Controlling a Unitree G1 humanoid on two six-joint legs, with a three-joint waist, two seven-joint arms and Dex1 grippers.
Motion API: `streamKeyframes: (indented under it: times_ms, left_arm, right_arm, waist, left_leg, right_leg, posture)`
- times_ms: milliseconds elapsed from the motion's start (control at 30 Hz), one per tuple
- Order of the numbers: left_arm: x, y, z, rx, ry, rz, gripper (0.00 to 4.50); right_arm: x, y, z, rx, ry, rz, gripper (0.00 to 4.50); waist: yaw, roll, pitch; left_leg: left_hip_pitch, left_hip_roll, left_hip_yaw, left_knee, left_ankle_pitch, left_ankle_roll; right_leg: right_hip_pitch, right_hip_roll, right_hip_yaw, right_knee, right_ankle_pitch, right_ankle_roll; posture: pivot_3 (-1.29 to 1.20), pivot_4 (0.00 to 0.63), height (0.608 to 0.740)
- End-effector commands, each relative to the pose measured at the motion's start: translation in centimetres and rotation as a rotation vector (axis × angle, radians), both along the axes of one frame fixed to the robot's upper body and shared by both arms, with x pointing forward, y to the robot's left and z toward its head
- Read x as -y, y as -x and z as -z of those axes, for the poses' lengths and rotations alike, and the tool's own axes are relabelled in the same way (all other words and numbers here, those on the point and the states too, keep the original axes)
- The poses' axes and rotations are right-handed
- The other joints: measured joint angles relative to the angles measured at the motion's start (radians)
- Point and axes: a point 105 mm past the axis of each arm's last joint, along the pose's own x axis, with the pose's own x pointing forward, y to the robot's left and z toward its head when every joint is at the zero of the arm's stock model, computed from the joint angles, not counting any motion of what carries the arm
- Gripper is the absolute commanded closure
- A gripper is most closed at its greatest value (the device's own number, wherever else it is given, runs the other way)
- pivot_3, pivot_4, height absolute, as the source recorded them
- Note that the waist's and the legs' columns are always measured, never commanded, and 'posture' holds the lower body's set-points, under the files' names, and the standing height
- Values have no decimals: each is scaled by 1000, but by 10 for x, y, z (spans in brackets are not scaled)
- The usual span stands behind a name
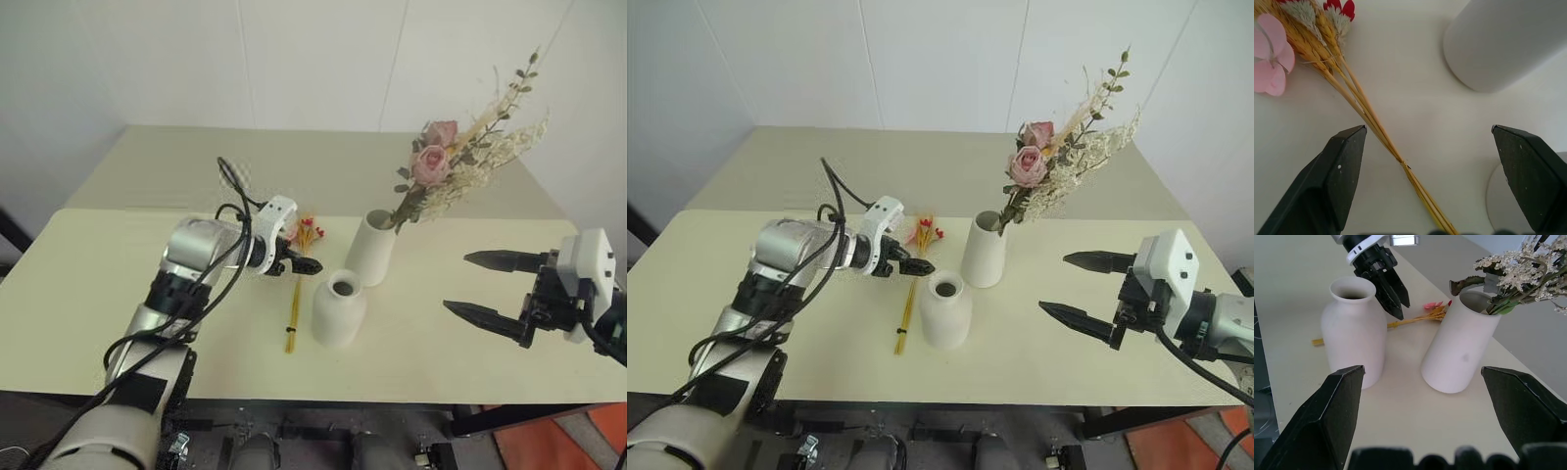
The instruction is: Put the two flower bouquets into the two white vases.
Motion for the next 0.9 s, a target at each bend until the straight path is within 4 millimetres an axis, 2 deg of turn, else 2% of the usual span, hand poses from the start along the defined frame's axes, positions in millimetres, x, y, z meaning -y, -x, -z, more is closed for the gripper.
streamKeyframes:
  times_ms: [33, 167, 367, 500, 600, 667, 800, 900]
  left_arm:
    - [-1, -10, 12, 4, -122, -54, 44]
    - [-3, -13, 19, -4, -179, -81, 967]
    - [-6, -16, 18, 9, -186, -87, 3043]
    - [-18, -18, 11, 23, -163, -135, 4434]
    - [-29, -23, 6, 64, -153, -172, 4475]
    - [-37, -32, -7, 157, -86, -211, 4475]
    - [-43, -37, -59, 391, 200, -197, 4475]
    - [-41, -19, -109, 541, 500, -81, 4475]
  right_arm:
    - [-3, 4, -16, 74, 19, -21, 0]
    - [-3, 5, -19, 83, 23, -23, 0]
    - [-2, 7, -19, 80, 23, -21, 0]
    - [-1, 6, -19, 77, 22, -22, 0]
    - [-2, 5, -18, 73, 21, -26, 0]
    - [-2, 4, -18, 72, 21, -28, 0]
    - [-1, 2, -18, 67, 24, -34, 0]
    - [1, 2, -15, 39, 20, -51, 0]
  waist:
    - [-3, 0, 0]
    - [-2, 0, 0]
    - [-1, 0, 0]
    - [-1, 0, 0]
    - [-1, 0, 0]
    - [-1, 0, 0]
    - [1, 0, 0]
    - [3, 0, 0]
  left_leg:
    - [0, 0, 0, 0, 0, 0]
    - [1, 0, 0, 0, 0, 0]
    - [0, 0, 0, 0, 0, 0]
    - [0, 0, 0, 0, 0, 0]
    - [0, 0, 0, 0, 0, 0]
    - [0, 0, 0, 0, 0, 0]
    - [0, 0, 0, 0, 0, 0]
    - [-1, 0, 0, 0, 0, 0]
  right_leg:
    - [0, 0, 0, 0, 0, 0]
    - [0, 0, 0, 1, -1, 1]
    - [0, 0, 0, 1, -1, 2]
    - [0, 0, 0, 1, -1, 2]
    - [0, 0, 1, 1, -1, 2]
    - [0, 0, 0, 1, -1, 2]
    - [-1, 0, 0, 1, 3, -4]
    - [-1, 0, 0, 0, 3, -5]
  posture:
    - [0, 150, 740]
    - [0, 150, 740]
    - [0, 150, 740]
    - [0, 150, 740]
    - [0, 150, 740]
    - [0, 150, 740]
    - [0, 150, 740]
    - [0, 150, 740]
